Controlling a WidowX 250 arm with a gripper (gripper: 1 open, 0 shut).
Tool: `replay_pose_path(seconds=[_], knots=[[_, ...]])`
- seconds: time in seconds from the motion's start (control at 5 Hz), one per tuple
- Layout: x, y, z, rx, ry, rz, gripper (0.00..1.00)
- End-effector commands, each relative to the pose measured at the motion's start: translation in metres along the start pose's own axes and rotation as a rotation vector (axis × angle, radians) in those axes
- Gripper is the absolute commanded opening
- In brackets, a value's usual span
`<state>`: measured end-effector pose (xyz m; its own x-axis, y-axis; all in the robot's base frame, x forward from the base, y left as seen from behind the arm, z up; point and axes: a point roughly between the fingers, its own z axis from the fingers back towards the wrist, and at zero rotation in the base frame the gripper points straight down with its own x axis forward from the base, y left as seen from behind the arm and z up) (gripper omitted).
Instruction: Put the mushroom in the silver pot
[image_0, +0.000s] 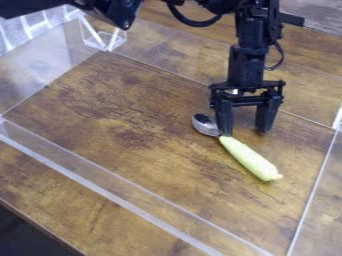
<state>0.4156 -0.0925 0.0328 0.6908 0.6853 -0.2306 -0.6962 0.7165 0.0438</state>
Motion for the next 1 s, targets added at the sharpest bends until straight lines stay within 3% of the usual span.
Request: replay_pose_path(seconds=[0.0,0.2,0.6,0.8], knots=[[-0.014,-0.009,0.036,-0.092,-0.022,0.072,1.00],[-0.017,-0.010,0.035,-0.110,0.011,0.164,1.00],[-0.015,-0.015,0.031,-0.091,0.048,0.167,1.00],[-0.015,-0.011,0.019,-0.073,0.058,0.173,1.00]])
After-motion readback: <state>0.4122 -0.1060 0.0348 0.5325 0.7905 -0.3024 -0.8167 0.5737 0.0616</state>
